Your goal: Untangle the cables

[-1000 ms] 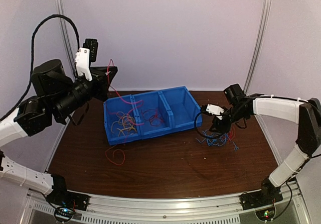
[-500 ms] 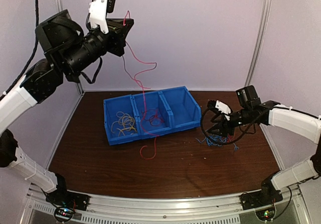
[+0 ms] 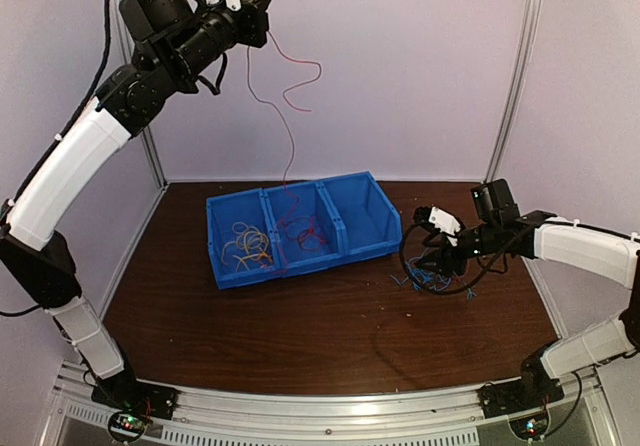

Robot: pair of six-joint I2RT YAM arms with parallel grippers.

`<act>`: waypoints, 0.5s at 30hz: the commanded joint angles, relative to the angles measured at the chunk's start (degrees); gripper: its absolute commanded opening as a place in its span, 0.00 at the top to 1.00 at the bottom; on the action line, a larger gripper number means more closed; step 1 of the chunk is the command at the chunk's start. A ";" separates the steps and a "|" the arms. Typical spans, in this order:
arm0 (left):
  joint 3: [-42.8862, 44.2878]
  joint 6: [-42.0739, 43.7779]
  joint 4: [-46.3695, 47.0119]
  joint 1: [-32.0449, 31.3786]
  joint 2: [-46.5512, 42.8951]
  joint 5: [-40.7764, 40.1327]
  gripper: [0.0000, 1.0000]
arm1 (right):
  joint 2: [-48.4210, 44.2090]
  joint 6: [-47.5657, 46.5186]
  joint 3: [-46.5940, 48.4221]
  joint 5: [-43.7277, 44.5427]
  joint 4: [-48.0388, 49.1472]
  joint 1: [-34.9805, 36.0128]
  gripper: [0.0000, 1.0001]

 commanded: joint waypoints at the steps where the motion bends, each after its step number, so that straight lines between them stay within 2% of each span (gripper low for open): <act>1: 4.19 -3.34 3.86 4.66 2.11 6.40 1.00 | -1.57 -0.98 -0.56 2.29 1.49 0.04 0.40; 5: 5.18 -5.89 7.80 7.50 3.79 9.44 1.00 | -1.61 -1.18 -0.57 2.95 1.54 0.04 0.40; 10: 10.44 -7.78 10.10 7.70 8.14 15.75 1.00 | -1.84 -1.30 -0.59 3.36 1.32 0.03 0.40; 15: 10.92 -8.16 15.48 7.70 8.49 17.57 1.00 | -1.73 -1.44 -0.69 3.88 1.40 0.04 0.40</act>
